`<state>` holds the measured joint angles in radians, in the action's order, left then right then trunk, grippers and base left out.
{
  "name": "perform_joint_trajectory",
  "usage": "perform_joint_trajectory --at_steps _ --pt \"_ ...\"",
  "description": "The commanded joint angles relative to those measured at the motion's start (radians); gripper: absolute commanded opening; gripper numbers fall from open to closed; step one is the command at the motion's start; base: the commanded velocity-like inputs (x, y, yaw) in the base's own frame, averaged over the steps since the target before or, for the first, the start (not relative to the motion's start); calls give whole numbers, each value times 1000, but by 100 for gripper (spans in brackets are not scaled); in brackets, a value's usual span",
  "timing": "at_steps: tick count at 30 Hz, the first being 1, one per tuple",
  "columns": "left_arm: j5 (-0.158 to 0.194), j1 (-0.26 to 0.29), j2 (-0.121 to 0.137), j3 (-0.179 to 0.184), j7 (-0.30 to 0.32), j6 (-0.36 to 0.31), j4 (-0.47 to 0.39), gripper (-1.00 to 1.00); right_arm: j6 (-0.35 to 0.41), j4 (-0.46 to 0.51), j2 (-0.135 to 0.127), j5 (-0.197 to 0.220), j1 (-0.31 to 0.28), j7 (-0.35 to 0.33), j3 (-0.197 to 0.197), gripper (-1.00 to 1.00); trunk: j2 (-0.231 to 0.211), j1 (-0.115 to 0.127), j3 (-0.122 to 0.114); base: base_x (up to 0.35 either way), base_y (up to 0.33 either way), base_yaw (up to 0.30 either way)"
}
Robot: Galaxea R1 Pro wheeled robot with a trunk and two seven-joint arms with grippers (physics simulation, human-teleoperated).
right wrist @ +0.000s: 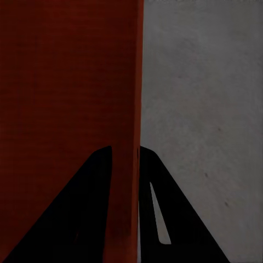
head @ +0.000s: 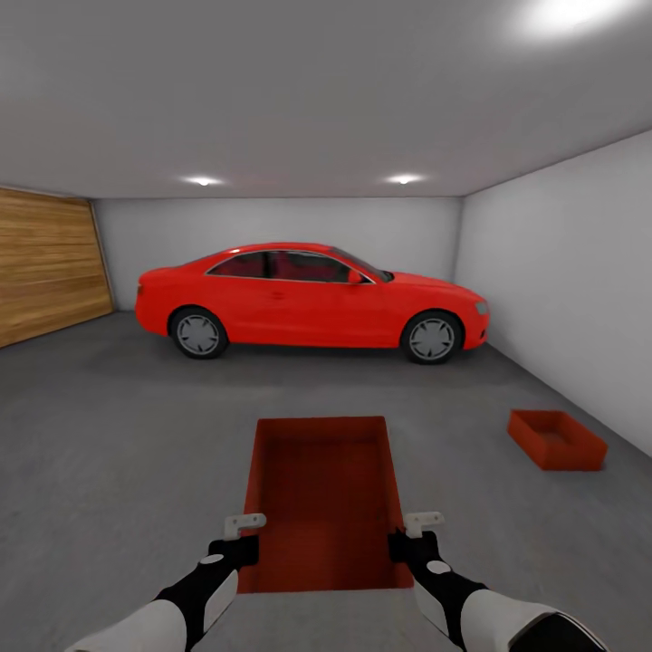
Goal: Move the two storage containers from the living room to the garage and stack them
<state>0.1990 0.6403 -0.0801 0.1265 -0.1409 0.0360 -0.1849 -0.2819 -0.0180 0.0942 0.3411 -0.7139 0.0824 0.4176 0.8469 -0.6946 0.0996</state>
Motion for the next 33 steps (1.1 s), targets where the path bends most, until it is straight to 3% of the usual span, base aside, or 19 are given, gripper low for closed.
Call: perform_joint_trajectory --at_steps 1,33 --pt "-7 1 11 -16 -22 19 -2 -100 0 -1 1 -10 -1 -1 -80 -100 1 -1 2 322 0 0" --pt "-7 1 11 -16 -22 19 -2 -100 1 -2 0 -10 -1 -1 -80 -100 1 -1 2 322 0 0"
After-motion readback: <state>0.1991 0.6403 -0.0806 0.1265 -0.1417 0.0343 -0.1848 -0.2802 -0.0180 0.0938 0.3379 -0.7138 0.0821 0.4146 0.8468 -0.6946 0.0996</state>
